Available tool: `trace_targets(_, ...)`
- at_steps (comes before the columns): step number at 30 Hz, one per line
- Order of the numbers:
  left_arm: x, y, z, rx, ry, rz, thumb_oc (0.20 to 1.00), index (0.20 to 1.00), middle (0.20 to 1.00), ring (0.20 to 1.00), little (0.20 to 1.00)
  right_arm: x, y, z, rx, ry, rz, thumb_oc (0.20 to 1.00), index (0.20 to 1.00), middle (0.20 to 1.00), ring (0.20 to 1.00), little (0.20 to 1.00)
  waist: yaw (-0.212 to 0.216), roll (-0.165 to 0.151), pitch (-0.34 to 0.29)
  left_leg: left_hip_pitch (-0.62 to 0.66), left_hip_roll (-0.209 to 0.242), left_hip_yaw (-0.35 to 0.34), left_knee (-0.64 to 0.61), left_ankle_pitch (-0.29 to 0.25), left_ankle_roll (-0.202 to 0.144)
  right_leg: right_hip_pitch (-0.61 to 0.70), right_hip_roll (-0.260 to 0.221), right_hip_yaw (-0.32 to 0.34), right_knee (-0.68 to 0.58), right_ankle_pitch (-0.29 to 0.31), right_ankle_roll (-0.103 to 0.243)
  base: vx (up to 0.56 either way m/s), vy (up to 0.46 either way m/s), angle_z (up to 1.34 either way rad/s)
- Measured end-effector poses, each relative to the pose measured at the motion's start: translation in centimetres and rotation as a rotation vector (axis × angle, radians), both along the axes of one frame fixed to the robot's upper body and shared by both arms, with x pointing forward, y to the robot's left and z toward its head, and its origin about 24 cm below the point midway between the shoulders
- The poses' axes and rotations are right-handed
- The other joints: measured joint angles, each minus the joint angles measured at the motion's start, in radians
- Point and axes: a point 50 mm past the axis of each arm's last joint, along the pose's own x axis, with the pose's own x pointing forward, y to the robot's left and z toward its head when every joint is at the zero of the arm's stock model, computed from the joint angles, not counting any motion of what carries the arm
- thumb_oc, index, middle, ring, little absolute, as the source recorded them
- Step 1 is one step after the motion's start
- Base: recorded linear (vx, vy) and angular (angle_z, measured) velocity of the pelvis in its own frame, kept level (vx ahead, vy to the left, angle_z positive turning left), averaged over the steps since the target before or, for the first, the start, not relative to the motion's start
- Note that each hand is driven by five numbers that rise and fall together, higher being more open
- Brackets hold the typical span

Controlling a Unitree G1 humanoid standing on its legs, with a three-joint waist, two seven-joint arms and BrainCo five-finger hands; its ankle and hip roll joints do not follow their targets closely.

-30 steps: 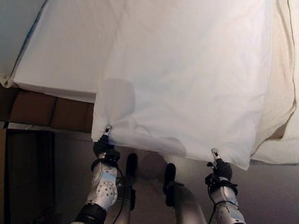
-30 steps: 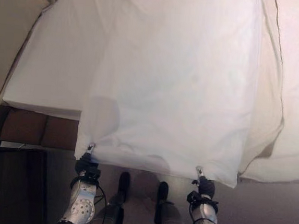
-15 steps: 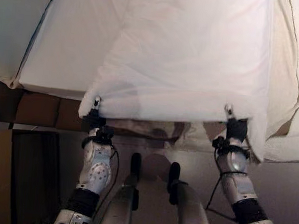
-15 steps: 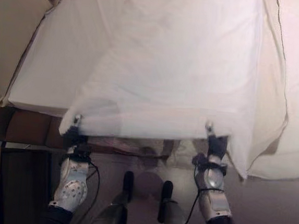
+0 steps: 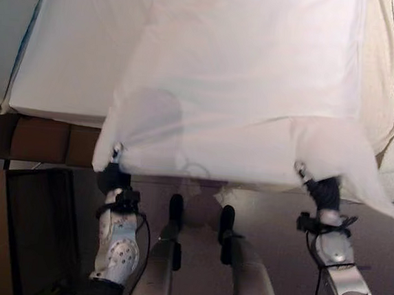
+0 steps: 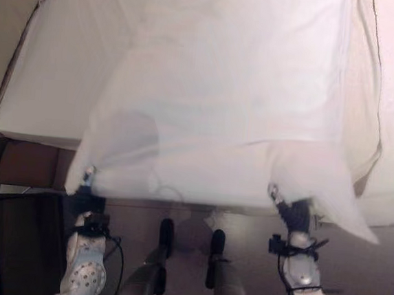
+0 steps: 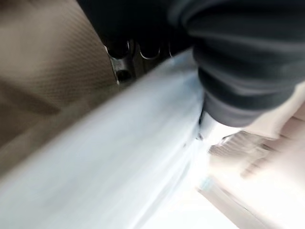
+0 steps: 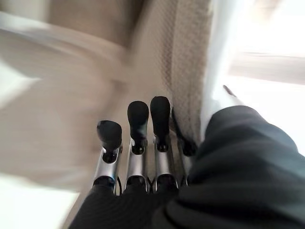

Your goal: Make the bed

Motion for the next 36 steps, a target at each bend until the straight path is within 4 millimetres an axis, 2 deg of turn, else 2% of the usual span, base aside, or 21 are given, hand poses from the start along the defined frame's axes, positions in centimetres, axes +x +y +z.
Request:
trace_targets(1,0.5,-0.2,-0.7,0.015,0.04,-0.009,0.2,0.2,0.2,0.2,0.2,0.0,0.1,-1.7,0.061,0.073,-0.026,0.2,0.2,0.2,0.2,0.2,-0.006,-0.002,0.002,-0.002,0.001,0.0,-0.001,0.0,-0.001,-0.001,0.001,0.0,-0.001,0.003,0.001,-0.01,-0.039,0.0)
trace_targets(3,1.3,0.1,-2.3,0.075,0.134,-0.013,0.2,0.2,0.2,0.2,0.2,0.5,0.6,-3.6,0.156,0.152,-0.042,0.2,0.2,0.2,0.2,0.2,-0.02,-0.004,0.001,0.004,0.002,0.001,0.0,0.0,-0.001,0.006,0.002,0.0,-0.004,0.004,0.001,0.0,0.0,0.0)
trace_targets(5,1.9,0.2,-2.5,0.088,0.171,-0.014,0.2,0.2,0.2,0.2,0.2,0.8,0.8,-4.2,0.208,0.186,-0.043,0.2,0.2,0.2,0.2,0.2,-0.02,-0.003,0.001,0.005,0.003,0.003,-0.001,0.0,-0.001,0.005,0.003,0.003,-0.006,0.005,0.001,0.01,-0.001,-0.05)
trace_targets(7,2.5,0.8,-4.1,0.216,0.283,-0.037,0.2,0.2,0.2,0.2,0.2,1.0,0.8,-5.6,0.197,0.266,-0.034,0.2,0.2,0.2,0.2,0.2,-0.019,-0.004,0.0,0.016,0.004,0.002,-0.002,0.0,-0.001,0.02,0.005,0.002,-0.012,0.005,0.001,0.0,0.0,0.0)
trace_targets(9,3.0,1.1,-4.6,0.299,0.338,-0.052,0.2,0.2,0.2,0.2,0.2,1.1,1.0,-6.3,0.192,0.314,-0.023,0.2,0.2,0.2,0.2,0.2,-0.019,-0.004,0.0,0.018,0.005,0.003,-0.003,-0.001,-0.001,0.021,0.006,0.003,-0.016,0.006,0.0,0.02,0.017,-0.01)
trace_targets(11,3.2,1.6,-5.0,0.36,0.392,-0.063,0.2,0.2,0.2,0.2,0.2,0.3,0.8,-7.7,0.182,0.405,-0.03,0.2,0.2,0.2,0.2,0.2,-0.02,-0.004,0.0,0.019,0.005,0.005,-0.005,-0.001,-0.001,0.024,0.006,0.004,-0.022,0.007,0.0,0.01,0.011,-0.02)
trace_targets(12,2.9,2.0,-5.7,0.411,0.447,-0.079,0.2,0.2,0.2,0.2,0.2,-0.7,0.5,-8.9,0.182,0.481,-0.057,0.2,0.2,0.2,0.2,0.2,-0.019,-0.003,0.0,0.025,0.005,0.007,-0.006,-0.001,-0.001,0.032,0.006,0.004,-0.026,0.008,-0.001,0.01,0.014,-0.04)
trace_targets(13,2.8,2.1,-6.0,0.436,0.477,-0.09,0.457,0.457,0.457,0.457,0.457,-1.7,0.3,-9.8,0.184,0.539,-0.078,0.2,0.2,0.2,0.2,0.2,-0.02,-0.003,-0.001,0.031,0.003,0.009,-0.006,-0.001,-0.001,0.039,0.004,0.007,-0.03,0.008,0.0,0.02,0.02,-0.05)
trace_targets(14,2.7,2.2,-6.2,0.45,0.493,-0.092,1.0,1.0,1.0,1.0,1.0,-2.2,0.1,-10.2,0.185,0.565,-0.09,0.583,0.583,0.583,0.583,0.583,-0.019,-0.003,-0.001,0.033,0.002,0.011,-0.006,-0.001,-0.001,0.041,0.004,0.008,-0.032,0.008,0.0,0.04,0.023,-0.06)
trace_targets(15,2.3,2.4,-6.6,0.46,0.525,-0.089,1.0,1.0,1.0,1.0,1.0,-2.9,-0.1,-10.7,0.188,0.596,-0.107,1.0,1.0,1.0,1.0,1.0,-0.02,-0.003,-0.001,0.035,0.003,0.015,-0.006,-0.001,-0.001,0.044,0.004,0.01,-0.036,0.01,0.0,0.03,0.016,-0.08)
trace_targets(17,1.4,2.9,-7.6,0.453,0.597,-0.073,1.0,1.0,1.0,1.0,1.0,-3.7,-0.3,-11.1,0.202,0.616,-0.126,1.0,1.0,1.0,1.0,1.0,-0.02,-0.002,0.0,0.041,0.006,0.022,-0.006,-0.001,-0.001,0.053,0.007,0.012,-0.047,0.016,-0.001,0.02,0.006,-0.07)
trace_targets(19,-0.4,3.4,-9.3,0.446,0.697,-0.065,1.0,1.0,1.0,1.0,1.0,-4.0,-0.4,-11.3,0.211,0.625,-0.138,1.0,1.0,1.0,1.0,1.0,-0.02,0.0,-0.002,0.048,0.006,0.023,-0.006,-0.001,-0.001,0.06,0.008,0.013,-0.05,0.017,0.0,0.0,0.0,0.0)
trace_targets(21,-3.0,4.0,-11.0,0.453,0.785,-0.067,1.0,1.0,1.0,1.0,1.0,-4.0,-0.4,-11.3,0.211,0.625,-0.138,1.0,1.0,1.0,1.0,1.0,-0.018,0.005,-0.003,0.046,0.01,0.022,-0.006,-0.001,-0.001,0.062,0.011,0.012,-0.056,0.022,-0.001,0.01,-0.009,0.02)
trace_targets(22,-5.2,4.3,-12.3,0.474,0.857,-0.091,1.0,1.0,1.0,1.0,1.0,-3.9,-0.4,-11.2,0.213,0.621,-0.132,1.0,1.0,1.0,1.0,1.0,-0.017,0.008,-0.004,0.046,0.011,0.022,-0.006,-0.001,-0.001,0.062,0.012,0.009,-0.054,0.023,-0.001,0.03,-0.016,0.06)
trace_targets(26,-8.9,4.5,-13.8,0.539,0.933,-0.152,1.0,1.0,1.0,1.0,1.0,-3.6,-0.2,-10.9,0.21,0.593,-0.112,1.0,1.0,1.0,1.0,1.0,-0.01,0.012,-0.006,0.045,0.013,0.022,-0.007,-0.002,-0.002,0.058,0.013,0.005,-0.048,0.02,0.003,0.02,-0.016,0.04)
trace_targets(27,-9.3,4.4,-13.1,0.636,0.872,-0.211,1.0,1.0,1.0,1.0,1.0,-3.4,-0.1,-10.1,0.208,0.54,-0.078,1.0,1.0,1.0,1.0,1.0,-0.001,0.015,-0.006,0.039,0.012,0.022,-0.01,-0.002,-0.003,0.043,0.011,0.006,-0.035,0.018,0.005,0.0,0.0,0.0)
trace_targets(29,-8.7,4.2,-12.1,0.722,0.803,-0.251,1.0,1.0,1.0,1.0,1.0,-3.3,-0.3,-9.4,0.186,0.5,-0.052,1.0,1.0,1.0,1.0,1.0,0.012,0.026,-0.013,0.026,0.01,0.021,-0.011,-0.002,-0.002,0.025,0.008,0.006,-0.021,0.017,0.005,0.01,-0.031,0.03)
trace_targets(31,-7.6,4.1,-9.4,0.883,0.629,-0.295,1.0,1.0,1.0,1.0,1.0,-2.6,-0.1,-7.3,0.141,0.39,0.024,1.0,1.0,1.0,1.0,1.0,0.011,0.037,-0.014,0.012,0.005,0.022,-0.015,0.004,0.005,0.003,0.002,0.006,-0.004,0.017,0.005,0.01,-0.015,0.03)
trace_targets(36,-5.2,4.3,-5.9,1.085,0.416,-0.423,1.0,1.0,1.0,1.0,1.0,-1.9,-1.0,-4.8,0.108,0.286,0.105,1.0,1.0,1.0,1.0,1.0,0.007,0.04,-0.014,0.009,0.0,0.023,-0.017,0.016,0.009,-0.004,-0.002,0.007,0.005,0.018,0.006,0.0,0.0,0.0)
